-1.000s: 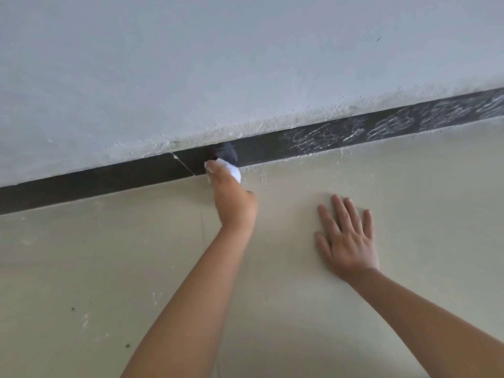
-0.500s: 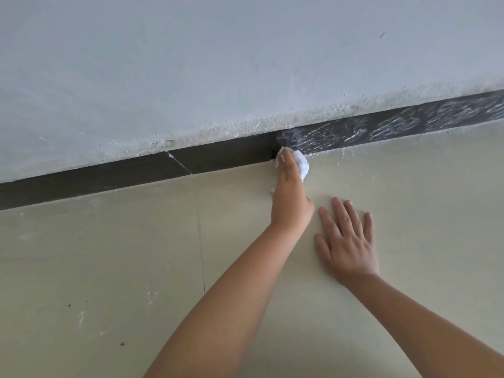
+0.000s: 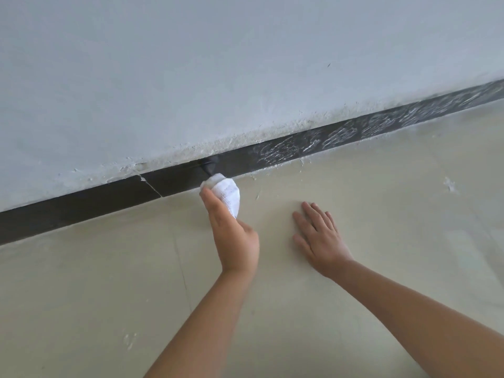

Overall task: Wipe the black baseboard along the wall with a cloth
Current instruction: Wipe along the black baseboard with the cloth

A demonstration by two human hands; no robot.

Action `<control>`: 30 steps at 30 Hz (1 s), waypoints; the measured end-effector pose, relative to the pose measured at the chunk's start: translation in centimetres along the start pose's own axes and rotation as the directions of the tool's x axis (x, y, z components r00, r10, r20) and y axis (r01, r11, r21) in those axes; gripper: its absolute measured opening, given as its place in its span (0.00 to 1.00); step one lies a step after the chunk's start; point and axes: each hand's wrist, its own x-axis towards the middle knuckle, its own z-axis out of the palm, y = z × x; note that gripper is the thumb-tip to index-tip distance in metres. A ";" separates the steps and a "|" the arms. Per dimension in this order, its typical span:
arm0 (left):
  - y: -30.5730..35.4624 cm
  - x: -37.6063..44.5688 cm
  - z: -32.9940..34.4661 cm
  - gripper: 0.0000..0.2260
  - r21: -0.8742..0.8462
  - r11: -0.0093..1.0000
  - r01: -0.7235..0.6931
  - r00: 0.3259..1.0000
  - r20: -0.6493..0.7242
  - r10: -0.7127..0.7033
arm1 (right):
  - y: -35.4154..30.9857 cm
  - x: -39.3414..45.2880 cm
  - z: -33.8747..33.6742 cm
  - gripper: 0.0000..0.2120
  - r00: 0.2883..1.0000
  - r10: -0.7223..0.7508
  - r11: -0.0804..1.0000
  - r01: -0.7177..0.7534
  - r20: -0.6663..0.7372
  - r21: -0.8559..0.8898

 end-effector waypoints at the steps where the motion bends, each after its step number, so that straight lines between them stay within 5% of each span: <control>1: 0.2 -0.1 0.5 0.31 -0.019 1.000 0.016 1.000 -0.012 -0.017 | 0.2 0.0 -0.3 0.24 1.000 -0.016 1.000 0.017 0.023 -0.017; 10: 5.6 1.8 5.4 0.31 -0.091 0.985 0.148 0.988 -0.032 -0.152 | 7.3 -2.4 -6.2 0.25 0.981 -0.094 0.938 0.144 0.169 -0.315; 13: 7.6 2.3 7.1 0.32 -0.102 0.978 0.181 0.978 -0.089 -0.190 | 10.5 -2.7 -8.7 0.36 0.953 -0.173 0.896 0.257 0.250 -0.362; 16: 9.3 2.3 8.7 0.32 -0.080 0.988 0.133 0.985 -0.099 -0.141 | 13.0 -1.9 -10.0 0.39 0.926 -0.204 0.877 0.318 0.318 -0.361; 20: 10.9 1.7 10.5 0.31 -0.003 0.991 0.132 0.989 -0.069 -0.132 | 15.7 0.0 -9.2 0.28 0.904 -0.161 0.876 0.316 0.396 -0.365; 26: 12.4 -0.1 13.3 0.34 0.191 0.979 0.064 0.987 0.136 -0.091 | 16.3 0.1 -6.8 0.37 0.904 -0.249 0.923 0.330 0.348 -0.198; 30: 13.4 -1.2 12.8 0.31 0.264 0.930 0.254 0.965 -0.012 -0.260 | 17.1 0.3 -6.4 0.35 0.913 -0.266 0.937 0.320 0.308 -0.142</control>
